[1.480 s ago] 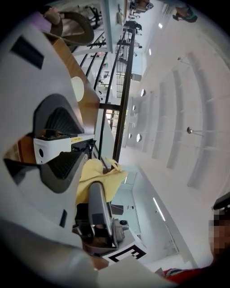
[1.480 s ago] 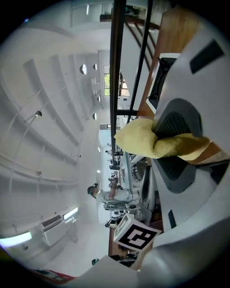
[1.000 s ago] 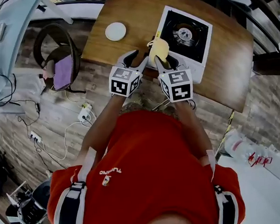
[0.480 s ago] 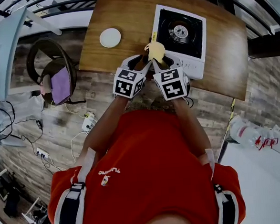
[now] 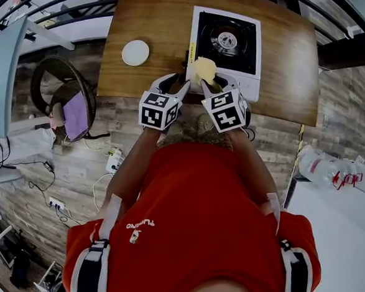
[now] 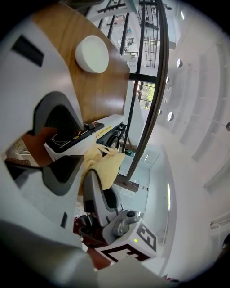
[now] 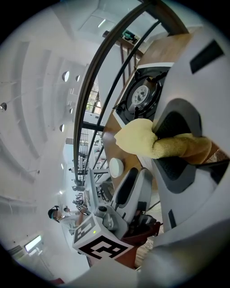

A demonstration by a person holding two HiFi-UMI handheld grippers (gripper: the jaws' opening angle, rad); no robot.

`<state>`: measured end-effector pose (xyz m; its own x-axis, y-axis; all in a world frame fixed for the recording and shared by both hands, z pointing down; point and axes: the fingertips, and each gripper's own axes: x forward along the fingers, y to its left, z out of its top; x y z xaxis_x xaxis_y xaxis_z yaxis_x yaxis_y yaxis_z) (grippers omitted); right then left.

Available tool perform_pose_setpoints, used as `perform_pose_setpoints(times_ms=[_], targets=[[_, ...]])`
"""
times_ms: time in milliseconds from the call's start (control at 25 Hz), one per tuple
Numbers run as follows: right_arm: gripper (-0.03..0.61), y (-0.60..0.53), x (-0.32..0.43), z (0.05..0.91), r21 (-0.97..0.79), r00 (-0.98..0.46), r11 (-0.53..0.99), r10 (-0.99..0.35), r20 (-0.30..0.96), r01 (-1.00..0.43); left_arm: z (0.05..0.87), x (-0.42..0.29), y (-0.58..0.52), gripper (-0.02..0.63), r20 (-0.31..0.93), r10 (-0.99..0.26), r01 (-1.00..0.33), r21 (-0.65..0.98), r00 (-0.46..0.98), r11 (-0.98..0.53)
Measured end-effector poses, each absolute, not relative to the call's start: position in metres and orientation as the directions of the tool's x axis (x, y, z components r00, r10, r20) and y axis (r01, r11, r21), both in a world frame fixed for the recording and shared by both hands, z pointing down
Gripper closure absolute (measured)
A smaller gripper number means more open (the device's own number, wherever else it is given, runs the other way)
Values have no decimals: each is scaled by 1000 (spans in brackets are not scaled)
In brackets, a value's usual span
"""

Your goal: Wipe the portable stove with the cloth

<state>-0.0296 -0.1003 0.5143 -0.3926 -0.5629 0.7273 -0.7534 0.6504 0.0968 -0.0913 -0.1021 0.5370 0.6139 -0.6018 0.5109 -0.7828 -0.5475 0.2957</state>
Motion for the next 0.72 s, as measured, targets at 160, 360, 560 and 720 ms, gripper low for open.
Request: perform_pose_setpoints(times_ms=[160, 360, 560, 720], targets=[[466, -95, -5, 514, 98, -376, 638, -564, 735, -764, 534, -83, -103, 446, 508, -599, -779, 294, 619, -554], [466, -89, 27, 515, 93, -351, 603, -576, 738, -793, 533, -76, -105, 446, 514, -595, -779, 295, 618, -553], [466, -89, 60, 514, 79, -334, 551, -606, 722, -831, 534, -73, -106, 446, 532, -596, -789, 277, 601, -548], [466, -88, 87, 514, 64, -308, 502, -621, 721, -862, 535, -73, -106, 446, 545, -602, -800, 254, 583, -544]])
